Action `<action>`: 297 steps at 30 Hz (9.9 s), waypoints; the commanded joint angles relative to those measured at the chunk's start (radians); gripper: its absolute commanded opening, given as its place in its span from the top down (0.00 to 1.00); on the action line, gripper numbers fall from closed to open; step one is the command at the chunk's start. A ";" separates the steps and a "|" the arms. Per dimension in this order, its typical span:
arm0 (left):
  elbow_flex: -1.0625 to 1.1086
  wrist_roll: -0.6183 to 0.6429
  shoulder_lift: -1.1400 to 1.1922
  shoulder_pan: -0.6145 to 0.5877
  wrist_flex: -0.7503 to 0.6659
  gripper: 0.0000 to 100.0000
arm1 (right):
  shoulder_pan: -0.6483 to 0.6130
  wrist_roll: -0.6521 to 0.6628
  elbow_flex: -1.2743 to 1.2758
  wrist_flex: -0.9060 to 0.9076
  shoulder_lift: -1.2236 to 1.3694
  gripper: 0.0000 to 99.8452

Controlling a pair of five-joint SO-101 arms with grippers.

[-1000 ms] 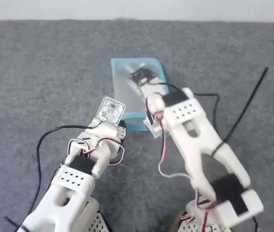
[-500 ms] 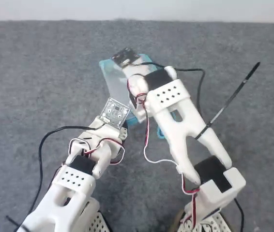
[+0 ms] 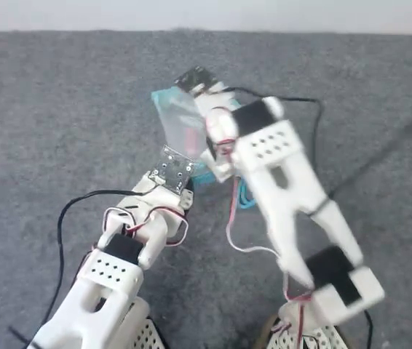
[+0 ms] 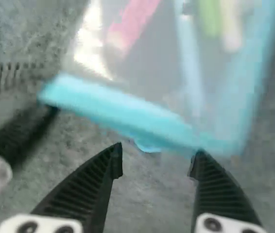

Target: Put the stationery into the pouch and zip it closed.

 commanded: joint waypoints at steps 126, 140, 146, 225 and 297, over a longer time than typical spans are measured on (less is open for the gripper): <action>-0.119 0.121 -0.186 -0.035 0.241 0.98 | 0.044 0.130 1.091 -0.647 -0.760 0.80; -0.130 0.121 -0.264 -0.031 0.322 0.98 | 0.108 0.204 1.083 -0.955 -0.432 0.75; -0.110 0.121 -0.287 -0.031 0.319 0.98 | 0.147 0.198 1.083 -0.987 -0.384 0.85; -0.008 0.187 -0.281 -0.126 0.091 0.99 | 0.071 0.141 1.092 -0.331 -0.875 0.83; -0.008 0.184 -0.281 -0.120 0.095 0.98 | 0.182 0.218 1.062 -0.415 -0.737 0.99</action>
